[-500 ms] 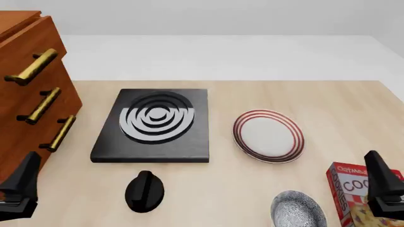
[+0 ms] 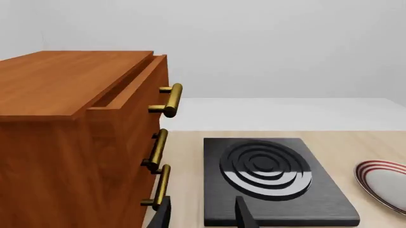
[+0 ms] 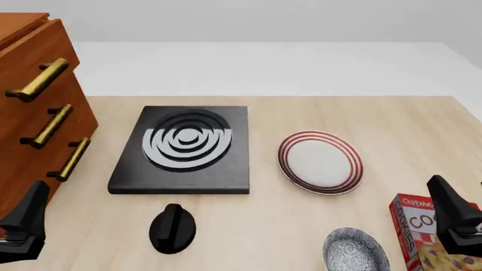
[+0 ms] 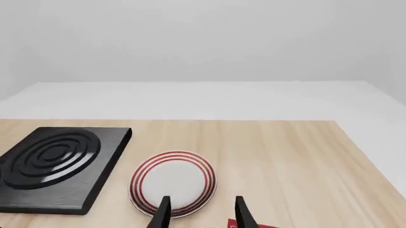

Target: Pick the akita bowl on the ramekin and place it on the plate.

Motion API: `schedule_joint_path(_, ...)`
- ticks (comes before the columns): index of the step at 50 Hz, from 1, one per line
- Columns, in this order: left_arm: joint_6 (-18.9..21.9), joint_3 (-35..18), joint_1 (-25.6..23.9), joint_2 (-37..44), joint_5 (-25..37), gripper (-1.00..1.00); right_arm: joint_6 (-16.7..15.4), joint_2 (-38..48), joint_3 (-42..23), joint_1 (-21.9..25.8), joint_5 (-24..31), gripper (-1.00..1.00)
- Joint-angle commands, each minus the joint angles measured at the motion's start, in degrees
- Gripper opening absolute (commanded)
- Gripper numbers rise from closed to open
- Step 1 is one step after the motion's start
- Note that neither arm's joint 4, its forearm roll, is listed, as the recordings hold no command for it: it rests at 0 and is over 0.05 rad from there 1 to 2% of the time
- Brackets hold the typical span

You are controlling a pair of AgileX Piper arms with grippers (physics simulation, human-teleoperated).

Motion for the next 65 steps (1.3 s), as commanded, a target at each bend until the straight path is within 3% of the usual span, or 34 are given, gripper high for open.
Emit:
schedule_joint_path(1, 0.00, -0.01, 0.00, 0.02, 0.00, 1.00, -0.88, 2.25, -4.20, 1.67, 4.27, 1.00)
schedule_joint_path(3, 0.00, -0.01, 0.00, 0.02, 0.00, 1.00, -0.80, 2.07, -5.75, 1.96, 5.99, 1.00)
schedule_joint_path(10, 0.00, -0.01, 0.00, 0.02, 0.00, 1.00, -6.16, 6.60, -8.76, 4.89, 8.73, 1.00)
schedule_joint_path(16, 0.00, -0.01, 0.00, 0.02, 0.00, 1.00, -5.38, 9.28, -10.42, 7.49, 10.01, 1.00)
schedule_joint_path(19, 0.00, -0.01, 0.00, 0.02, 0.00, 1.00, -9.09, 11.47, -11.86, 8.97, 11.28, 1.00)
schedule_joint_path(25, 0.00, -0.01, 0.00, 0.02, 0.00, 1.00, -8.63, 10.48, -16.39, 11.31, 16.60, 1.00)
schedule_joint_path(30, 0.00, -0.01, 0.00, 0.02, 0.00, 1.00, -5.89, 10.74, -18.59, 14.67, 19.45, 1.00)
schedule_joint_path(33, 0.00, -0.01, 0.00, 0.02, 0.00, 1.00, -8.53, 12.63, -17.69, 17.33, 20.70, 1.00)
schedule_joint_path(39, 0.00, -0.01, 0.00, 0.02, 0.00, 1.00, -8.95, 14.14, -21.98, 21.54, 26.73, 1.00)
schedule_joint_path(44, 0.00, -0.01, 0.00, 0.02, 0.00, 1.00, -9.69, 16.59, -21.64, 25.22, 28.82, 1.00)
schedule_joint_path(51, 0.00, -0.01, 0.00, 0.02, 0.00, 1.00, -9.90, 18.41, -24.49, 27.75, 33.90, 1.00)
schedule_joint_path(65, 0.00, -0.01, 0.00, 0.02, 0.00, 1.00, -13.55, 26.98, -27.50, 33.27, 37.86, 1.00)
